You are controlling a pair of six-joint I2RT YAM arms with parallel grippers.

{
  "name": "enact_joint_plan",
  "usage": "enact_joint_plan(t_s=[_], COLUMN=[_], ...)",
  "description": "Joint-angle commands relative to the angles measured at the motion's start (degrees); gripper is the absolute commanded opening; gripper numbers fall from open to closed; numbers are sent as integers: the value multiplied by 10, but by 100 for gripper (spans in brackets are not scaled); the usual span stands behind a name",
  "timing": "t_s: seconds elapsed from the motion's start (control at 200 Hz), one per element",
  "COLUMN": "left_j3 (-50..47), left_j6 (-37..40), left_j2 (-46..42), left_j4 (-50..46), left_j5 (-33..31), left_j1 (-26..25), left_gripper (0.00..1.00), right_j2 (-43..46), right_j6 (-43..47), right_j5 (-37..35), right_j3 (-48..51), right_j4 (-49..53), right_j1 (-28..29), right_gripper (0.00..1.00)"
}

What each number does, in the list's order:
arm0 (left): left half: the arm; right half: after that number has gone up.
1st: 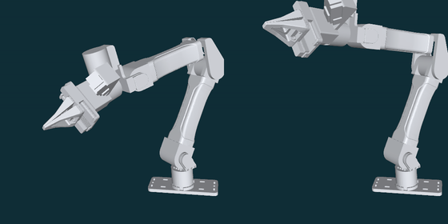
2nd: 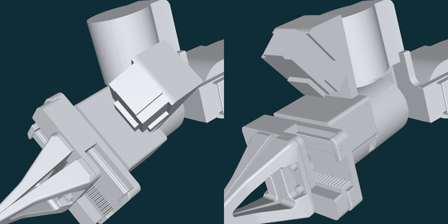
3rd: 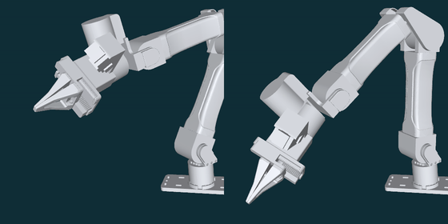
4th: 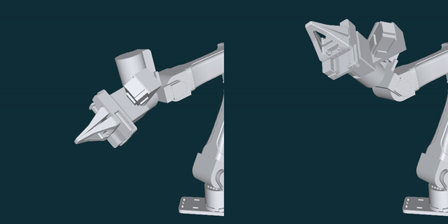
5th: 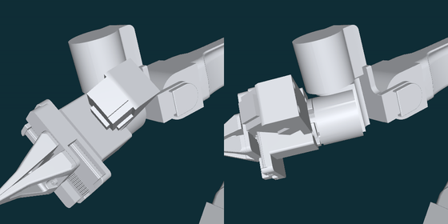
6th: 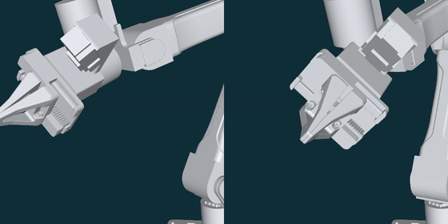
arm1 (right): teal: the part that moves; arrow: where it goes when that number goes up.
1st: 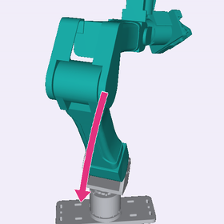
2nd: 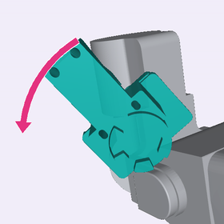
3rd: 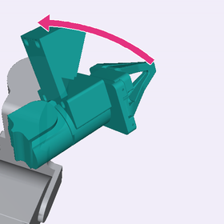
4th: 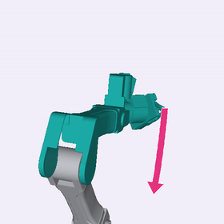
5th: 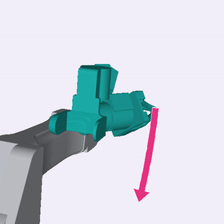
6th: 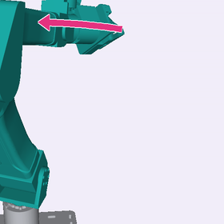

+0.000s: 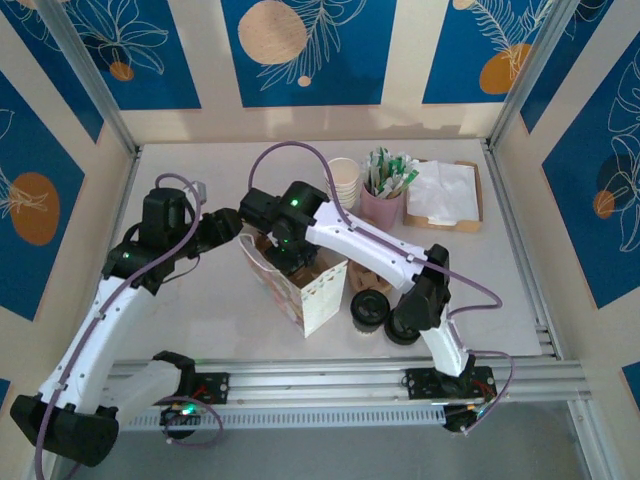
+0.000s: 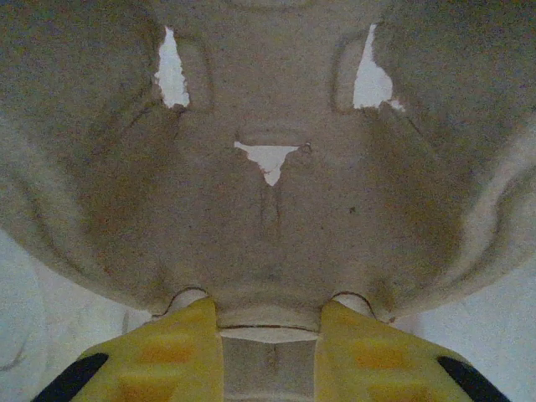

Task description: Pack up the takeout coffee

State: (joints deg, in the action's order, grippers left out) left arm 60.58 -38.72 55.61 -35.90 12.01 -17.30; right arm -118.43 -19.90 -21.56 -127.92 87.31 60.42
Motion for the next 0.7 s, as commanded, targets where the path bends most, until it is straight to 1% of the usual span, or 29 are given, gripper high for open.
enact_joint_plan(t_s=[0.0, 0.24, 0.42, 0.695], left_j3=[-8, -10, -11, -14], left_j6=[-3, -7, -10, -11], left_j2=[-11, -14, -14, -14], left_j4=[13, 15, 14, 16], left_j5=[13, 12, 12, 13], left_j1=[-8, -12, -14, -18], left_gripper=[53, 53, 53, 53], right_j2=[-6, -17, -22, -44], right_j6=[8, 13, 19, 28], right_j5=[24, 30, 46, 62], right_j3=[-14, 7, 35, 51], right_j4=[19, 20, -2, -32], right_j1=[-6, -13, -16, -24], right_gripper=[29, 30, 29, 30])
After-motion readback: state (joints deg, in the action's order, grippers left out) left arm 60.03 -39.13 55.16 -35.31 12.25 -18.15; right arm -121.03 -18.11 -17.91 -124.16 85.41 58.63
